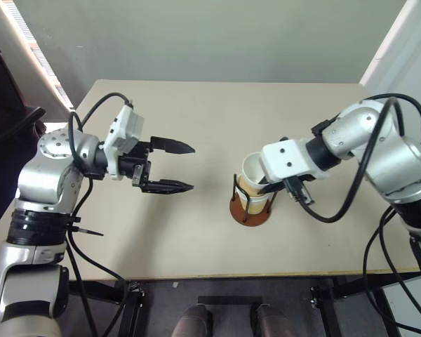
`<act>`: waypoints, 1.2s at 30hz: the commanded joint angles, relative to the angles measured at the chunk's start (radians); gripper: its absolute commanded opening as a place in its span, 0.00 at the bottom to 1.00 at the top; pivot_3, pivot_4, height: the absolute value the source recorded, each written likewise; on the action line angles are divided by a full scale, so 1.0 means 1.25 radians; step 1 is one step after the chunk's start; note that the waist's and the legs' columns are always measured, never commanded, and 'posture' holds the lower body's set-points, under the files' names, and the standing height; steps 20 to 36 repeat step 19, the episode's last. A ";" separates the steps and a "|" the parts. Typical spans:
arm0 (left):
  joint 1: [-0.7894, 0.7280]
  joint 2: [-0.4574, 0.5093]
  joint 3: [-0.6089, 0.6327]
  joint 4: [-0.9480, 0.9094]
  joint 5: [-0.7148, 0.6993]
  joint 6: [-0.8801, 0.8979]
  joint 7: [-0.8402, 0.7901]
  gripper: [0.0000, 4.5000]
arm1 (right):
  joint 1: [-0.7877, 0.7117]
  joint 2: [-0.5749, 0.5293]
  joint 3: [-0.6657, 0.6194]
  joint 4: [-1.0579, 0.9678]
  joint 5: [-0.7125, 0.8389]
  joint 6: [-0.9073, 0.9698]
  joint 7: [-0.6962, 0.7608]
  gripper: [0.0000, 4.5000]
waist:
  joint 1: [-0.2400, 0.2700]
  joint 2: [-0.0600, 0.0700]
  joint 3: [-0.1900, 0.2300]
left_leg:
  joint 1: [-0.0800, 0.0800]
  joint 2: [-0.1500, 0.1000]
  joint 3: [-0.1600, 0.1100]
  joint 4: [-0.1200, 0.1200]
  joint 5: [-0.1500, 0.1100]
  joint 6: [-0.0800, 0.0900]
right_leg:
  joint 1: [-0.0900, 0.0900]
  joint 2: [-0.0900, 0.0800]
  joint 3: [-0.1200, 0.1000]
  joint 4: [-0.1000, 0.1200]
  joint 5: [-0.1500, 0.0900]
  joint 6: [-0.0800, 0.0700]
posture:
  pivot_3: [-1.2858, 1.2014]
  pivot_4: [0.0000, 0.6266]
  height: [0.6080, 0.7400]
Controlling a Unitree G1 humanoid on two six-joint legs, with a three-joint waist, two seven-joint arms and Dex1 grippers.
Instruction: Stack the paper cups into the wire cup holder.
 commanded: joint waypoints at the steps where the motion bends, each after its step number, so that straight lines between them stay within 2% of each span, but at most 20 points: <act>1: -0.022 0.001 0.016 -0.006 0.001 -0.014 0.001 1.00 | -0.035 0.021 -0.020 0.010 -0.021 0.003 -0.018 0.28 | 0.000 0.000 0.000 | 0.000 0.000 0.000 0.000 0.000 0.000 | 0.000 0.000 0.000 0.000 0.000 0.000 | 0.52 0.24 1.00; 5: -0.024 0.005 0.019 -0.002 0.004 -0.013 0.001 1.00 | -0.075 0.033 -0.057 0.066 -0.029 -0.001 -0.037 0.59 | 0.000 0.000 0.000 | 0.000 0.000 0.000 0.000 0.000 0.000 | -0.001 0.000 0.000 0.000 0.000 0.000 | 0.52 0.24 1.00; 9: -0.020 0.014 0.028 -0.001 0.008 -0.008 0.012 1.00 | -0.101 0.024 -0.133 0.096 0.015 0.054 -0.055 0.59 | 0.000 0.000 0.000 | 0.000 0.000 0.000 0.000 0.000 0.000 | 0.000 0.000 0.000 -0.001 -0.001 -0.002 | 0.52 0.24 1.00; 13: -0.013 0.029 0.045 0.002 0.014 -0.003 0.041 1.00 | -0.111 0.029 -0.274 0.079 0.150 0.253 -0.081 0.59 | 0.000 0.000 0.000 | -0.001 0.000 0.000 -0.001 0.000 -0.001 | -0.001 0.000 0.000 -0.001 -0.001 -0.002 | 0.52 0.24 1.00; 15: 0.007 0.034 0.056 -0.010 0.009 0.003 0.055 1.00 | -0.070 0.011 -0.315 0.061 0.173 0.302 -0.113 0.59 | 0.000 0.000 0.000 | -0.001 0.000 0.000 -0.002 0.001 -0.001 | -0.001 0.000 0.000 -0.001 -0.002 -0.003 | 0.52 0.24 1.00; 19: 0.040 0.049 0.081 -0.031 -0.007 0.032 0.079 1.00 | 0.091 -0.059 -0.407 -0.001 0.178 0.356 -0.198 0.59 | 0.003 -0.001 0.000 | 0.000 0.000 -0.001 -0.003 0.001 -0.001 | 0.001 0.000 -0.001 -0.001 -0.003 -0.004 | 0.52 0.24 1.00; 36: 0.040 0.049 0.081 -0.031 -0.007 0.032 0.079 1.00 | 0.091 -0.059 -0.407 -0.001 0.178 0.356 -0.198 0.59 | 0.003 -0.001 0.000 | 0.000 0.000 -0.001 -0.003 0.001 -0.001 | 0.001 0.000 -0.001 -0.001 -0.003 -0.004 | 0.52 0.24 1.00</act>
